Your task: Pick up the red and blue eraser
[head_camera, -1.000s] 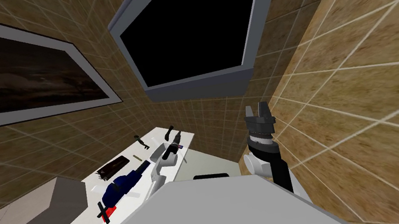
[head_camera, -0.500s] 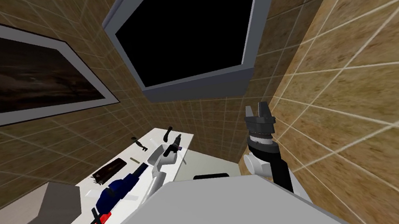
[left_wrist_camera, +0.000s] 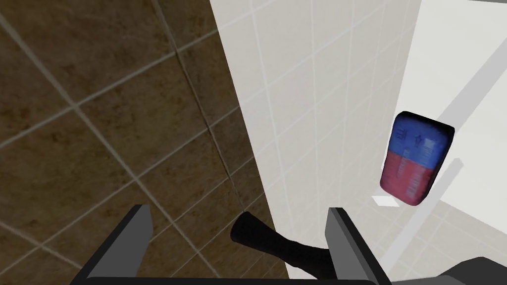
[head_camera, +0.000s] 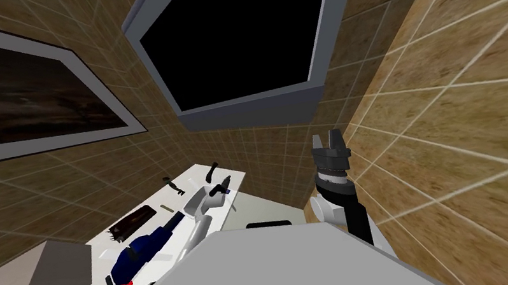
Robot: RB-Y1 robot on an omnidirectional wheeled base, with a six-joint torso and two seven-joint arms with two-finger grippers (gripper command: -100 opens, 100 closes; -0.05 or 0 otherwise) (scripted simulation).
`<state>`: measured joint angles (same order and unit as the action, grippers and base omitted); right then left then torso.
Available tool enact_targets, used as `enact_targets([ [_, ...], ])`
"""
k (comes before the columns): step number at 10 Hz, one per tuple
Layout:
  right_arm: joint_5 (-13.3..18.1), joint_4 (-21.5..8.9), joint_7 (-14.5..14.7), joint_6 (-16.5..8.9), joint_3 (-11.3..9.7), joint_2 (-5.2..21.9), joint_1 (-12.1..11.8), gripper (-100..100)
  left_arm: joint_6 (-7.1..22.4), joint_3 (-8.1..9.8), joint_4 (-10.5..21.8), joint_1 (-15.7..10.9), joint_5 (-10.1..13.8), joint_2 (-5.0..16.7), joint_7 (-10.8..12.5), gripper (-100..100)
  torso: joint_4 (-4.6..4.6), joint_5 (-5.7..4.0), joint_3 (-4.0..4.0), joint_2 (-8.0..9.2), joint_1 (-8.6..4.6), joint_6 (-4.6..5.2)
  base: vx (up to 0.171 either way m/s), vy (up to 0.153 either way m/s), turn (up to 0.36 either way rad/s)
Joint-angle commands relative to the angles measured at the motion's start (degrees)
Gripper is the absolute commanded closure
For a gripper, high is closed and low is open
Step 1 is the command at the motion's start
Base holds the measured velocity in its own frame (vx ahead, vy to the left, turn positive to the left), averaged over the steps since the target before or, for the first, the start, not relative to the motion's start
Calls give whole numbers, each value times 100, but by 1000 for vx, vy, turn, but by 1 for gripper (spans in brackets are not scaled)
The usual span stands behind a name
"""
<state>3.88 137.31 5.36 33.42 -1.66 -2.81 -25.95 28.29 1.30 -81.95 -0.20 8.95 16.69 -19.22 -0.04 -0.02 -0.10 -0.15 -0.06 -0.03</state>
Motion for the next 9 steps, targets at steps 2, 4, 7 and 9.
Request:
enact_targets([
  [2,0,0,0,0,0,0,0,0,442,30,440,-205,158,115,-175,-100,0,0,-1,-3,2,1,45,-9,-15],
  [4,0,0,0,0,0,0,0,0,758,62,744,-351,259,179,-322,-100,1,0,0,-2,2,1,44,-11,-14],
  [7,0,0,0,0,0,0,0,0,1094,98,1041,-493,360,242,-466,-100,0,0,0,0,1,0,37,-11,-6],
  [9,0,0,0,0,0,0,0,0,1408,136,1332,-630,461,305,-607,-100,2,1,3,5,6,0,35,-4,-10],
])
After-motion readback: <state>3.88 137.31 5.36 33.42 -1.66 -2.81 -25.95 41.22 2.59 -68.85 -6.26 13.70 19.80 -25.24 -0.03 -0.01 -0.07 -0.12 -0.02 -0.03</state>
